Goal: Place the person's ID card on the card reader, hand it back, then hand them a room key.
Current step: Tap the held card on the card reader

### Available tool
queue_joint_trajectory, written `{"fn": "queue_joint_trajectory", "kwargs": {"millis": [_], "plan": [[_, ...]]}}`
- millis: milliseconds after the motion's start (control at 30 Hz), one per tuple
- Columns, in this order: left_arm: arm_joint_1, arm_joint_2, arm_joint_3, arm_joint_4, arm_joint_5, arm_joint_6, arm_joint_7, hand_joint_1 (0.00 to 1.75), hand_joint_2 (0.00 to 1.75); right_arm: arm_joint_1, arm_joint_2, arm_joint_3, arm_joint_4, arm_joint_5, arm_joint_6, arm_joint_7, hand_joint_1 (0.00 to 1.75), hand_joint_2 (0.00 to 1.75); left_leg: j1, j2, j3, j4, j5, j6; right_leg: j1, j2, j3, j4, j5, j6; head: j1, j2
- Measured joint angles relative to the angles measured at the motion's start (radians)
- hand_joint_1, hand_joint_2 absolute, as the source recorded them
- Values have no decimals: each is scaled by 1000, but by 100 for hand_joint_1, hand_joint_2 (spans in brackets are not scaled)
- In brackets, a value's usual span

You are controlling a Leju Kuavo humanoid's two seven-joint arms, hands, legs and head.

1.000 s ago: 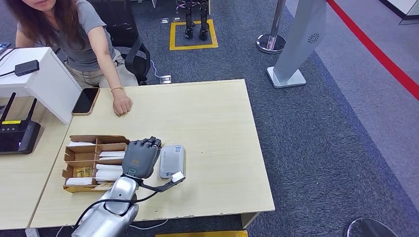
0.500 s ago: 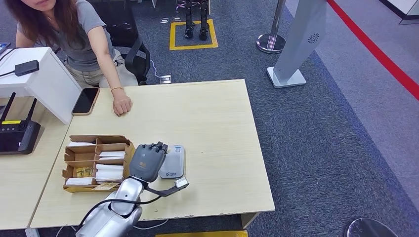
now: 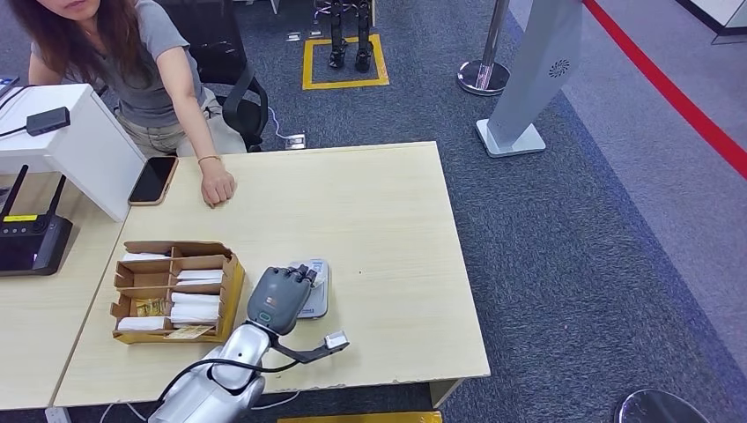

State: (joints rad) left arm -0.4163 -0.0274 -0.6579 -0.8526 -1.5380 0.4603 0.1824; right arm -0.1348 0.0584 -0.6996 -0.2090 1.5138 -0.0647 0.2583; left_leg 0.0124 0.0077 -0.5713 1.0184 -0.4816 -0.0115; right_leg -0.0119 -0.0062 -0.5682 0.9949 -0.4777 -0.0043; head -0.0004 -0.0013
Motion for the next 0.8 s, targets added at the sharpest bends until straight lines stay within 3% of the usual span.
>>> {"fn": "queue_joint_trajectory", "kwargs": {"millis": [300,533,800], "plan": [[-1,-11,0,12,6,-23,-14,175,175,0,0,0,0,0,-1,-3,0,0,0,0,0,0,0,0,0,0,0,0,0,0,0,0],[-18,-18,0,25,95,-131,-73,175,175,-1,0,0,0,-2,-1,-9,0,0,0,0,0,0,0,0,0,0,0,0,0,0,0,0],[-31,-22,0,38,108,-150,-79,175,175,-1,0,0,0,-2,-1,-9,0,0,0,0,0,0,0,0,0,0,0,0,0,0,0,0]]}}
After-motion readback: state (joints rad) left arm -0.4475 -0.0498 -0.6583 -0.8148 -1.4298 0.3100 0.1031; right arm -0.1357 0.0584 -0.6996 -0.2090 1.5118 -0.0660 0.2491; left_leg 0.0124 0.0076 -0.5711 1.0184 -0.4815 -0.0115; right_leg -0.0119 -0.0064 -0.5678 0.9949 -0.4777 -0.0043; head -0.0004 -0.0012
